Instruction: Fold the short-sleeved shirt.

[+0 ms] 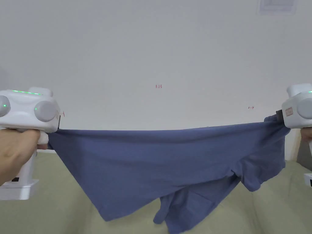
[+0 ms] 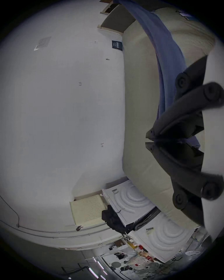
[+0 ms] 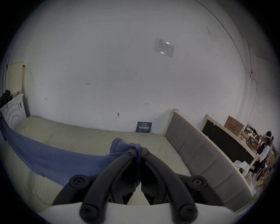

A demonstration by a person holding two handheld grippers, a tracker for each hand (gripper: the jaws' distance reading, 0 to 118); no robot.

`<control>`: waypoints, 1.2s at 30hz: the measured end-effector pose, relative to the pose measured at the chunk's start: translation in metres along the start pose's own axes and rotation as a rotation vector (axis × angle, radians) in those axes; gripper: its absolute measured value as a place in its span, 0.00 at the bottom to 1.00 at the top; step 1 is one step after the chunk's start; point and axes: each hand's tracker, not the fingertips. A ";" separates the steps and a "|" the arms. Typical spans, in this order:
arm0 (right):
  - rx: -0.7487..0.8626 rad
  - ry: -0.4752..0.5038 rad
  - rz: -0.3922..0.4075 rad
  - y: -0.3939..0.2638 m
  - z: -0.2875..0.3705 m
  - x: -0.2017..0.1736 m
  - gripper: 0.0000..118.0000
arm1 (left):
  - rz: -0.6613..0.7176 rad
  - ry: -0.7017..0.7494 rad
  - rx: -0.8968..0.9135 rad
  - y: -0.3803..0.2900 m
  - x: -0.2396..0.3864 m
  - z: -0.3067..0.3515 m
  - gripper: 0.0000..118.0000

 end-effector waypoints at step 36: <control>-0.466 0.165 -0.171 -0.450 0.225 0.065 0.03 | 0.048 -0.270 -0.513 -0.418 -0.101 0.167 0.03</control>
